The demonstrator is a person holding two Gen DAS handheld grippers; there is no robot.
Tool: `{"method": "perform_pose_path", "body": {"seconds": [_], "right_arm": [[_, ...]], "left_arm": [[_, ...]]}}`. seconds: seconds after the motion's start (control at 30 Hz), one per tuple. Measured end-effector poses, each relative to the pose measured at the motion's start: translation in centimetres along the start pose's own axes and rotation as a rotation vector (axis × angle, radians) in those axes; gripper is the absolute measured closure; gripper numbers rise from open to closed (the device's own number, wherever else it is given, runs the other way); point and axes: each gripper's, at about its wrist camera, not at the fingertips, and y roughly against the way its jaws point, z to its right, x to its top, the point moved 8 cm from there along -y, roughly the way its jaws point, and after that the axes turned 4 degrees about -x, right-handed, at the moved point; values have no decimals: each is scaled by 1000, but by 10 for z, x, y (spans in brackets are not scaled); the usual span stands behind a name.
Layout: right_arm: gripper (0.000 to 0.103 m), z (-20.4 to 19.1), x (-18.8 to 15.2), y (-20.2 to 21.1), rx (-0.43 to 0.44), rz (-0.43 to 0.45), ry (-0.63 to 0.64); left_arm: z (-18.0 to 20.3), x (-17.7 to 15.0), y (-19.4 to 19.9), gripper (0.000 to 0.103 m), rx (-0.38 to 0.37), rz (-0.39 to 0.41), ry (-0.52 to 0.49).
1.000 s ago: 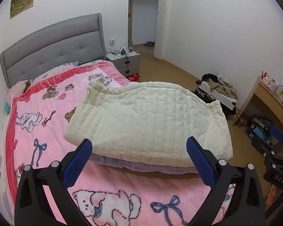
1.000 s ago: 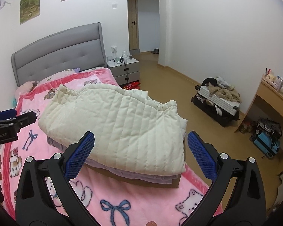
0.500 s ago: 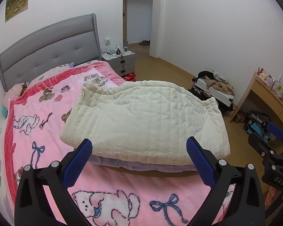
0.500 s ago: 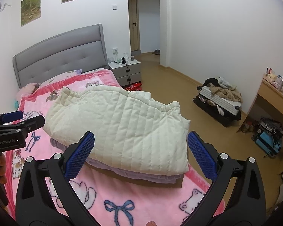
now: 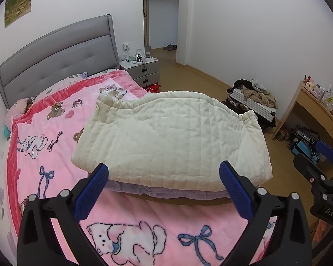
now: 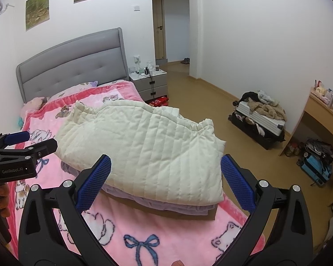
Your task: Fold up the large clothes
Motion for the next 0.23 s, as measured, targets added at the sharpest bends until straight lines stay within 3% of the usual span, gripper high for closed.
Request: {"method": "perform_pose_path", "body": {"seconds": [0.23], "right_arm": [[8,0,1,0,1,2,-3]], "left_arm": [[2,-6,4,5,3,-1,-37]]}}
